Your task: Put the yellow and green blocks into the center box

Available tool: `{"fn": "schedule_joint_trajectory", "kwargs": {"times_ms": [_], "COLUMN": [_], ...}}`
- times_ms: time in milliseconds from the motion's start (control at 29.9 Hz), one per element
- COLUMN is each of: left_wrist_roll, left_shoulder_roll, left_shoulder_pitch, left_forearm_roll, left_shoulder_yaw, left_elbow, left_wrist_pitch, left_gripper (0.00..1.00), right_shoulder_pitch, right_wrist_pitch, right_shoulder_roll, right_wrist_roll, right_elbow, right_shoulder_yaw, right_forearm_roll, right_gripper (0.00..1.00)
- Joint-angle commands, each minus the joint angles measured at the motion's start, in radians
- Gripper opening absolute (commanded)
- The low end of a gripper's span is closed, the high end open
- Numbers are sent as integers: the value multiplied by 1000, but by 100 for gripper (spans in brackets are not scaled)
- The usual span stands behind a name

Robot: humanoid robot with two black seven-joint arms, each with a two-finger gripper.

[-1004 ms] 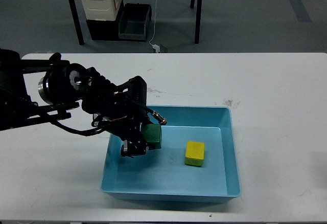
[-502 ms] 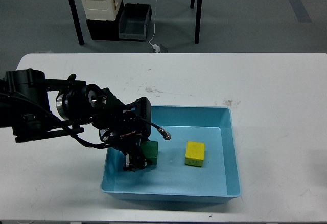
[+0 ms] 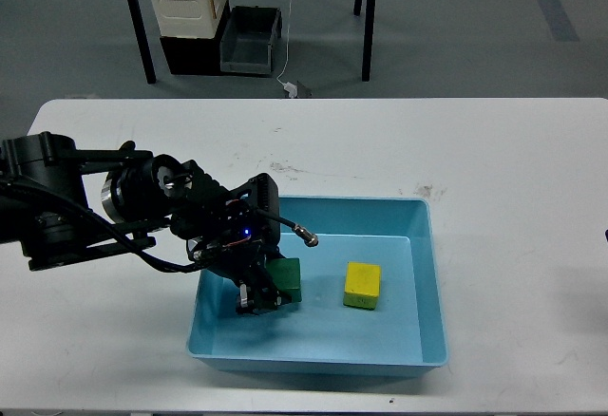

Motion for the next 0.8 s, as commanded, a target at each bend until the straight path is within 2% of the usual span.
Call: {"fn": "schedule_joint_trajectory", "kwargs": {"times_ms": [0, 33, 134, 201, 268, 435, 468, 636, 770], "left_wrist_roll": [0, 0, 0, 0, 0, 0, 0, 0, 0], "left_shoulder_roll": [0, 0, 0, -2, -2, -2, 0, 5, 54], "left_shoulder_pitch": [5, 5, 5, 5, 7, 9, 9, 9, 10], "left_forearm_roll": [10, 10, 10, 10, 10, 6, 3, -4, -159], "left_shoulder_yaw": [0, 0, 2, 2, 2, -1, -3, -16, -131], "left_elbow": [16, 17, 30, 48, 54, 54, 56, 56, 40], "left_wrist_pitch": [0, 0, 0, 0, 0, 0, 0, 0, 0], "left_gripper": [45, 37, 39, 49, 70, 87, 90, 91, 96], "right_shoulder_pitch": [0, -1, -1, -1, -3, -7, -7, -4, 13], "right_wrist_pitch": [0, 0, 0, 0, 0, 0, 0, 3, 6], "right_shoulder_roll": [8, 8, 8, 8, 8, 9, 9, 9, 25], "right_wrist_roll": [0, 0, 0, 0, 0, -2, -2, 0, 23], "right_elbow": [0, 0, -2, -2, -2, -2, -2, 0, 3], "right_shoulder_yaw": [-3, -3, -3, -3, -5, -22, -29, -43, -43], "right_forearm_roll": [0, 0, 0, 0, 0, 0, 0, 0, 0], "right_gripper": [100, 100, 100, 100, 100, 100, 100, 100, 100]}}
